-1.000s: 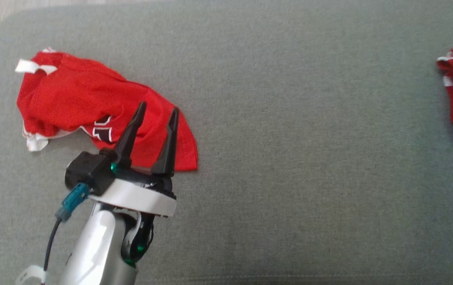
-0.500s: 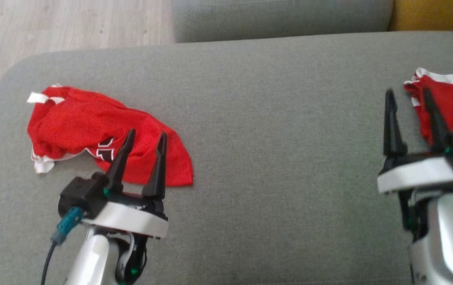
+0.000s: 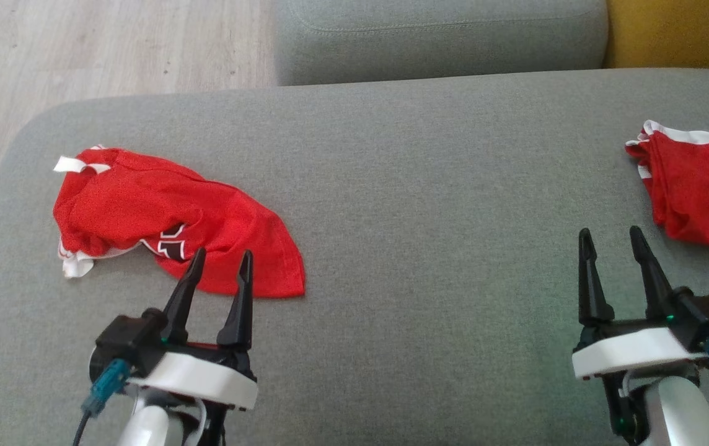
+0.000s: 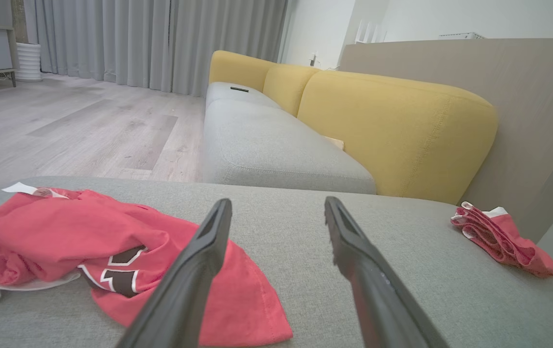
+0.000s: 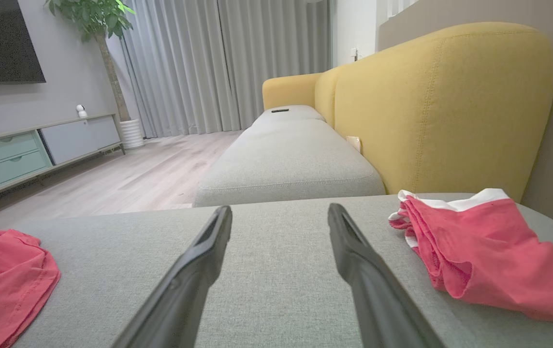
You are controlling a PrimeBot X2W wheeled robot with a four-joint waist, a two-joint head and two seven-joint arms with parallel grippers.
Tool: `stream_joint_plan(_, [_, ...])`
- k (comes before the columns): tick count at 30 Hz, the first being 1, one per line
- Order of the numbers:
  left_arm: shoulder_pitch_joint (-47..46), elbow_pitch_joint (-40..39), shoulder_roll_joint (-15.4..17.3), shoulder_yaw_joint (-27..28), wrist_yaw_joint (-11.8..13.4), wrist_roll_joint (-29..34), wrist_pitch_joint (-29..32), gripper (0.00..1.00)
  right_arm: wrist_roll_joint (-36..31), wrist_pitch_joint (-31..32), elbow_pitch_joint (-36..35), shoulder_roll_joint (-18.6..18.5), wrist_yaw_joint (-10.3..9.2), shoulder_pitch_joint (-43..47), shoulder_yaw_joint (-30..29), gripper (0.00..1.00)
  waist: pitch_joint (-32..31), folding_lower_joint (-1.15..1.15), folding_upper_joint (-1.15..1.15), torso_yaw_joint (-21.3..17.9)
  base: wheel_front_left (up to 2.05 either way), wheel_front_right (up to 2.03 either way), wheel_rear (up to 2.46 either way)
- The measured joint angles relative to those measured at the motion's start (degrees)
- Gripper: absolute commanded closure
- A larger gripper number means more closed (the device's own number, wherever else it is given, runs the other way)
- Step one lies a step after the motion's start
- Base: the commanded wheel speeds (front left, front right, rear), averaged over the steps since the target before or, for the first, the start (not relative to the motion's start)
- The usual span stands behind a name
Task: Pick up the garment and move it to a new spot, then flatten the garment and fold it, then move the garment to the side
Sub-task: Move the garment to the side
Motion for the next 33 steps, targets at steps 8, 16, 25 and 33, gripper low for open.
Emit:
stream_joint_plan(8, [0.2,0.0,0.0,0.0,0.0,0.0,0.0,0.00,0.5,-0.3,0.2,0.0,0.01,0.0,1.0,0.00,-0.5,0.00,0.00,0.3,0.00,0.00,0.00])
stream_joint_plan(16, [0.2,-0.1,0.0,0.0,0.0,0.0,0.0,0.00,0.6,-0.3,-0.2,0.0,0.01,0.0,1.1,0.00,-0.7,0.00,0.00,0.1,0.00,0.00,0.00])
stream_joint_plan(25, [0.3,-0.3,0.0,0.0,0.0,0.0,0.0,0.00,0.7,-0.3,-0.3,0.0,0.00,0.1,1.1,0.00,-0.8,0.00,0.00,-0.3,0.00,0.00,0.00])
stream_joint_plan(33, [0.3,-0.3,0.0,0.0,0.0,0.2,0.0,0.00,1.1,-0.3,-0.3,0.0,0.01,0.1,1.1,0.00,-0.7,0.00,0.00,-0.2,0.00,0.00,0.00])
